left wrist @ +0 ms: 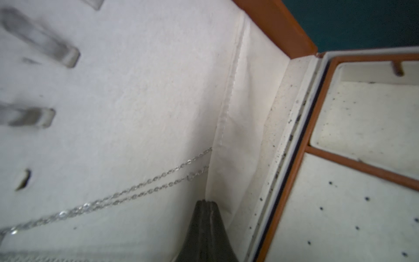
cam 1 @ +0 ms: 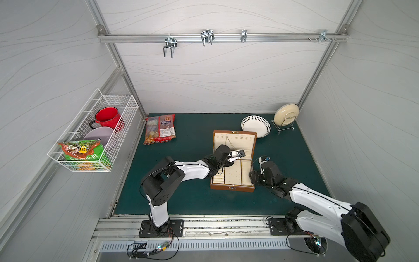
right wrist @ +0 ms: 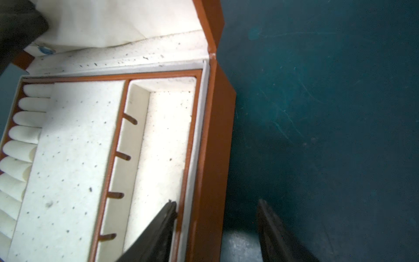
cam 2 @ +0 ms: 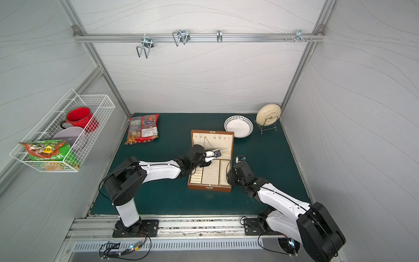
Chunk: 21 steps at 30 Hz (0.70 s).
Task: Put jewelry chain into jewelry box
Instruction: Adjust the necklace in the storage slot.
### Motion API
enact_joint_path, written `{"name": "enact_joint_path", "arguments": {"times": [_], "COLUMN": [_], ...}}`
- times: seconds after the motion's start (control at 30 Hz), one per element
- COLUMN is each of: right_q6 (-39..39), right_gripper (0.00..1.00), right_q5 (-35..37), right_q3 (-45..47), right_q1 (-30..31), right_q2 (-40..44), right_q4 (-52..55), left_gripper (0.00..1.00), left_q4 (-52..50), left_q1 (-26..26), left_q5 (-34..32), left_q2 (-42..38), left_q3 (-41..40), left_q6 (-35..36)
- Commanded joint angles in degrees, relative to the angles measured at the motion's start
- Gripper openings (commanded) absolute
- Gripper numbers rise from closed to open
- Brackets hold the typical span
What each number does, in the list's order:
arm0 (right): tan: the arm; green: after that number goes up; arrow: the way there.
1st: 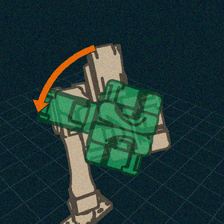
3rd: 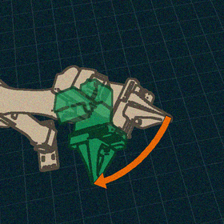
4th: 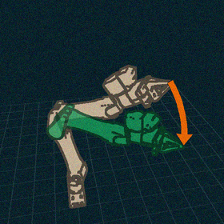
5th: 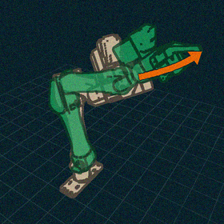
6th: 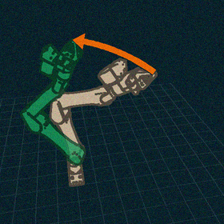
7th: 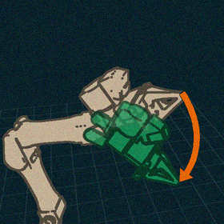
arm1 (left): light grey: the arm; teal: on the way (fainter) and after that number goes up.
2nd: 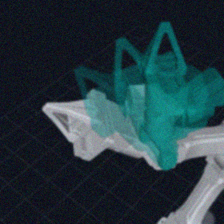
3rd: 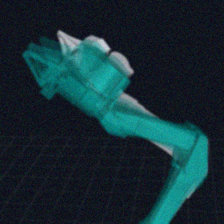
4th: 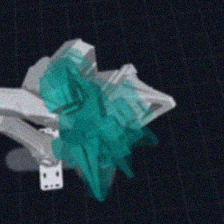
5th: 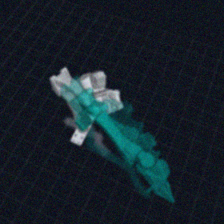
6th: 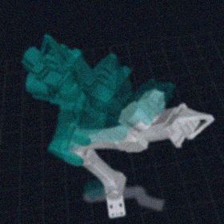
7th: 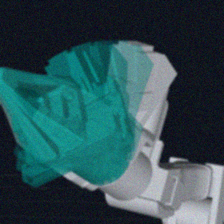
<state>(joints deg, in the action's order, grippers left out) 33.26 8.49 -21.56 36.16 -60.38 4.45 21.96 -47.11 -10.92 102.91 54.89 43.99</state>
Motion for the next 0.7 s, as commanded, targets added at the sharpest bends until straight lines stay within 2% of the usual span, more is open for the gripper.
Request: {"name": "enact_joint_path", "arguments": {"times": [0.0, 0.4, 0.57, 0.67], "right_q6": [0.7, 0.7, 0.1, -0.6], "right_gripper": [0.6, 0.6, 0.7, 0.78], "right_q5": [1.5, 1.5, 2.8, 3.5], "right_q3": [0.8, 0.6, -0.7, -2.2], "right_q1": [0.1, 0.2, 0.2, 0.2], "right_q2": [0.3, 0.4, 1.9, 3.1], "right_q4": [1.3, 1.3, 2.7, 4.4], "left_gripper": [0.0, 0.0, 0.28, 0.33], "left_q4": [1.9, 1.0, 0.2, -1.5], "left_q1": [-0.9, -1.4, -1.5, -1.6], "left_q5": [0.3, -0.8, -1.5, -1.8], "left_q2": [-2.7, -1.8, -4.2, -7.0], "left_q3": [-0.9, 0.4, 1.0, 1.5], "left_q6": [-1.1, -1.9, -5.3, -7.6]}}
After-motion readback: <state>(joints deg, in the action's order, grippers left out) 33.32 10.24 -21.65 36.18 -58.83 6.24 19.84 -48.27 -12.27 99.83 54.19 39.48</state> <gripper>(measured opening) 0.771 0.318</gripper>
